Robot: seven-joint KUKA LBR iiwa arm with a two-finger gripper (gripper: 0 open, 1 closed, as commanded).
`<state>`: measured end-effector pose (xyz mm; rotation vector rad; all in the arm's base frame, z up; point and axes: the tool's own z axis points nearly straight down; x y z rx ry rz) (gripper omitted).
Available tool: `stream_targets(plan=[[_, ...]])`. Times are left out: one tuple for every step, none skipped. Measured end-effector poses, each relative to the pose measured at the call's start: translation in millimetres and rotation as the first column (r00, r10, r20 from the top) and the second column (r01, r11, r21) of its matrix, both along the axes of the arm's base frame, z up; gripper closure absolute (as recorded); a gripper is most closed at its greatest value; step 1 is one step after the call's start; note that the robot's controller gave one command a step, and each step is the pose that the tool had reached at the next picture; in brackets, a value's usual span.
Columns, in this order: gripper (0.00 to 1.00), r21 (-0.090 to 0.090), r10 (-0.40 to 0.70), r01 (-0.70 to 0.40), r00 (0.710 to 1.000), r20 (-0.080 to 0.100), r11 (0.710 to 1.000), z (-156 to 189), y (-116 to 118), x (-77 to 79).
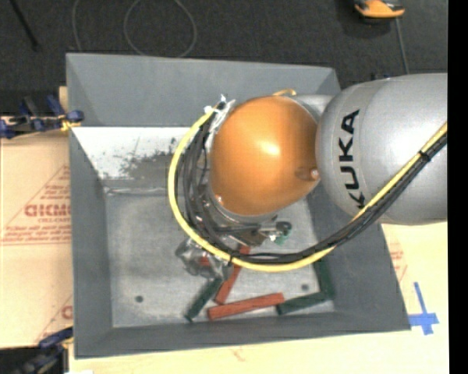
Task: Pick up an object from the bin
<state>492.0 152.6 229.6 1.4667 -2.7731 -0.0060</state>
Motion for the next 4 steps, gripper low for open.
stream_targets(plan=[[1.0, 0.003, -0.102, 0.102, 0.995, 0.005, 0.995, -38.6, 72.0, -0.1], [1.0, -0.001, -0.273, 0.273, 0.962, 0.004, 0.962, -66.4, 43.8, -17.4], [1.0, 0.0, -0.592, 0.592, 0.806, 0.005, 0.806, -66.6, 41.2, -16.7], [1.0, -0.002, -0.486, 0.486, 0.874, 0.01, 0.874, -57.5, -58.5, 0.0]])
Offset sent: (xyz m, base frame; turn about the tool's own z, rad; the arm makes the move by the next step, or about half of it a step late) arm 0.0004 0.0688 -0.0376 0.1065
